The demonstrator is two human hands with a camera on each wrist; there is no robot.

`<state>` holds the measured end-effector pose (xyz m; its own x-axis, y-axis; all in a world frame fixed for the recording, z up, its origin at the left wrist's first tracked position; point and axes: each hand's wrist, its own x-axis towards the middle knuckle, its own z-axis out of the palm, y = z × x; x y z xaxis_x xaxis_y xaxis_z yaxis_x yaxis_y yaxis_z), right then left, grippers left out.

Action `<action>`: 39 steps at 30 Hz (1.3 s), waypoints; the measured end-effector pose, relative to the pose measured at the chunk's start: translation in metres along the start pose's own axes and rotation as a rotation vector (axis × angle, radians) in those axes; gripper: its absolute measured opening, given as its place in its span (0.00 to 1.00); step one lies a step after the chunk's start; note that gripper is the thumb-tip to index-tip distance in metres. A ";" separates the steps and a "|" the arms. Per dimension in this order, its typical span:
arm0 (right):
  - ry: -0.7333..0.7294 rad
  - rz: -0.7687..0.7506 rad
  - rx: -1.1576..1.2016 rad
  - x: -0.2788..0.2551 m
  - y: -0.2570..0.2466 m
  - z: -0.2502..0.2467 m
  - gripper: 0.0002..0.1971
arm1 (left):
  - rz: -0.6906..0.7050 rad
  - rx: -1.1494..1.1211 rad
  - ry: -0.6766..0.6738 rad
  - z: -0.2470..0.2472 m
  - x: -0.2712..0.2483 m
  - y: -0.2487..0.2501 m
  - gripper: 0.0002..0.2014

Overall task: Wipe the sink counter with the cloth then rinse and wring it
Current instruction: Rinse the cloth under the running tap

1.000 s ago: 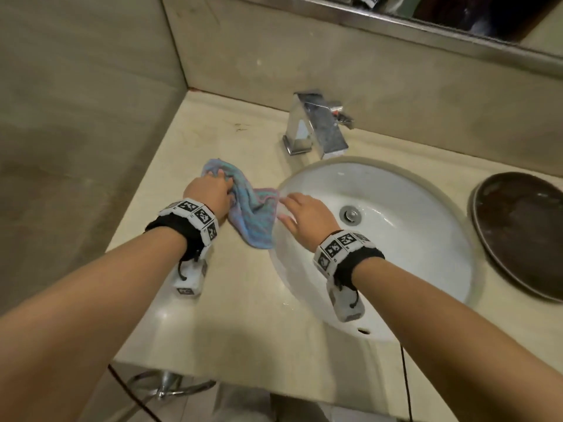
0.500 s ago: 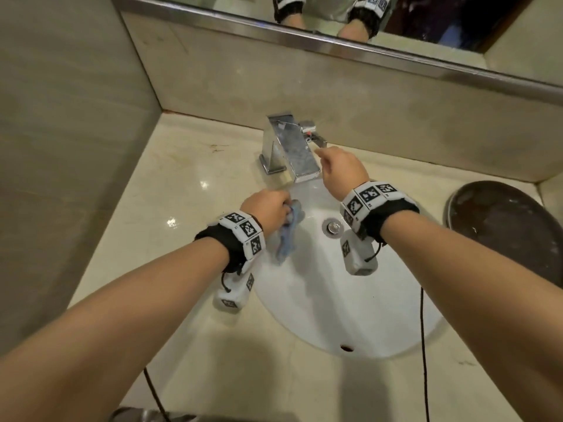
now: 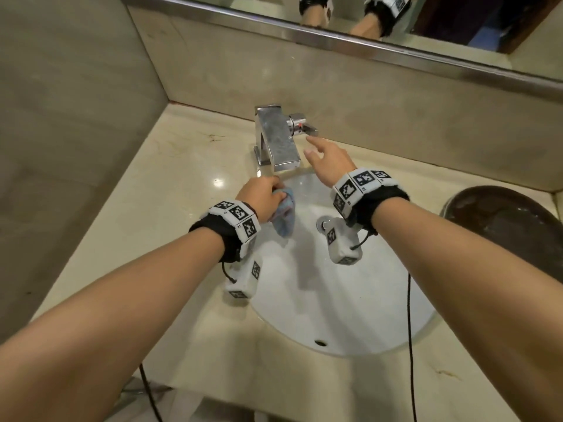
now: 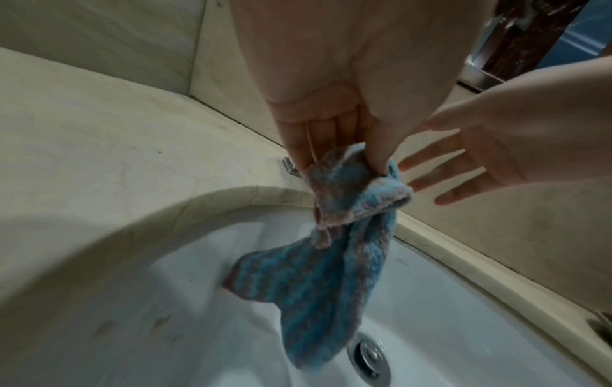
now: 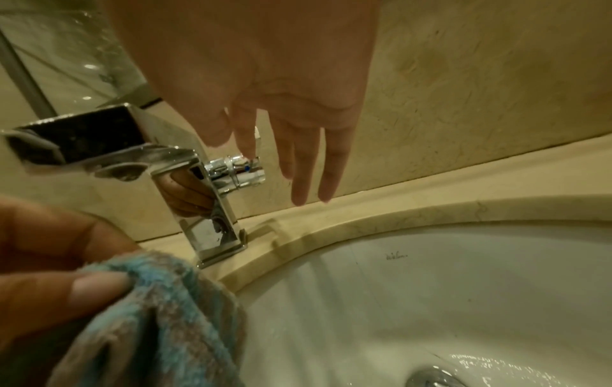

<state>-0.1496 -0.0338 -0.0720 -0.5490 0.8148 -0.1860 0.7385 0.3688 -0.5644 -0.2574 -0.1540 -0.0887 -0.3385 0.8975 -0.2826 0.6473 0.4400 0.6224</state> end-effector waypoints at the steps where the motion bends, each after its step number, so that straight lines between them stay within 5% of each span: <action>1: -0.010 -0.004 -0.001 -0.001 0.002 0.000 0.22 | -0.005 -0.002 0.007 0.000 -0.001 0.000 0.14; 12: -0.123 -0.002 -0.120 -0.005 0.003 -0.003 0.19 | -0.041 -0.007 0.058 0.000 0.004 0.003 0.13; 25: -0.332 0.153 0.331 -0.014 0.008 0.053 0.14 | -0.090 -0.376 0.067 0.005 0.011 -0.014 0.14; 28: -0.272 0.170 0.358 -0.009 0.012 0.049 0.07 | -0.081 -0.290 0.083 0.004 0.016 -0.020 0.16; 31: -0.244 0.170 0.352 -0.005 0.016 0.043 0.17 | -0.091 -0.186 0.049 0.004 0.020 -0.023 0.18; 36: -0.267 0.123 0.408 -0.004 0.019 0.036 0.17 | -0.083 -0.131 0.058 0.005 0.021 -0.019 0.14; 39: -0.247 0.082 0.496 -0.004 0.017 0.030 0.18 | -0.122 -0.141 0.043 0.005 0.023 -0.018 0.19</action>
<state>-0.1471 -0.0441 -0.1054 -0.6168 0.6813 -0.3942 0.5426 0.0052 -0.8400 -0.2734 -0.1415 -0.1098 -0.4397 0.8342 -0.3327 0.4985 0.5349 0.6822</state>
